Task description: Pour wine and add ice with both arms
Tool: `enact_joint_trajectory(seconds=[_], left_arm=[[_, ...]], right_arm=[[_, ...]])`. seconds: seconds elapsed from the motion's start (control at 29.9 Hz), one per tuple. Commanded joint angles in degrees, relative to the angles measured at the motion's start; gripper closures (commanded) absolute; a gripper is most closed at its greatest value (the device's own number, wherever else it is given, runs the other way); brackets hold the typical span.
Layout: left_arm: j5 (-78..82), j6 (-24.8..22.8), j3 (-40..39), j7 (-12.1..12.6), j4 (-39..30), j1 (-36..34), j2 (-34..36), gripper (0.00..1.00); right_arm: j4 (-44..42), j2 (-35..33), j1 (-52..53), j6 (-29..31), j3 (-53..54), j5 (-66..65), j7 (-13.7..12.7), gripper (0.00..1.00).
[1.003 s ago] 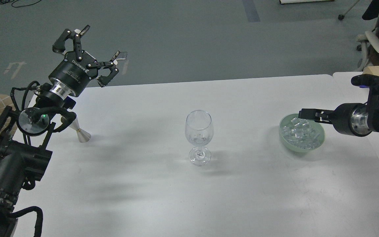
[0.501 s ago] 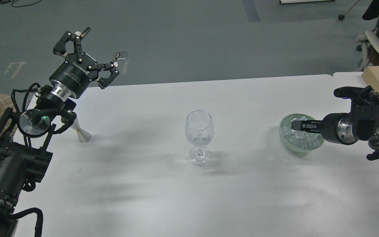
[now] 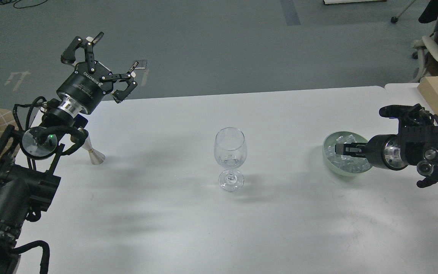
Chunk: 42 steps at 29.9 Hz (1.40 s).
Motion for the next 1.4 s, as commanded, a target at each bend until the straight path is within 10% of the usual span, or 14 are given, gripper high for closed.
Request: enact_joint_trajectory(seconds=[0.0, 0.17, 0.53, 1.37], left_arm=[[0.00, 0.00, 0.05, 0.00, -0.01, 0.00, 0.00, 0.02], [0.00, 0.00, 0.05, 0.00, -0.01, 0.09, 0.00, 0.02], [0.00, 0.00, 0.05, 0.00, 0.08, 0.18, 0.08, 0.02], [0.00, 0.00, -0.03, -0.08, 0.07, 0.18, 0.00, 0.02]], right_arm=[[-0.95, 1.01, -0.40, 0.05, 0.00, -0.04, 0.01, 0.40], [-1.74, 1.71, -0.49, 0.31, 0.00, 0.05, 0.09, 0.48], [-1.83, 1.71, -0.67, 1.72, 0.09, 0.31, 0.09, 1.00], [4.14, -2.33, 14.62, 9.63, 1.40, 0.66, 0.18, 1.00]])
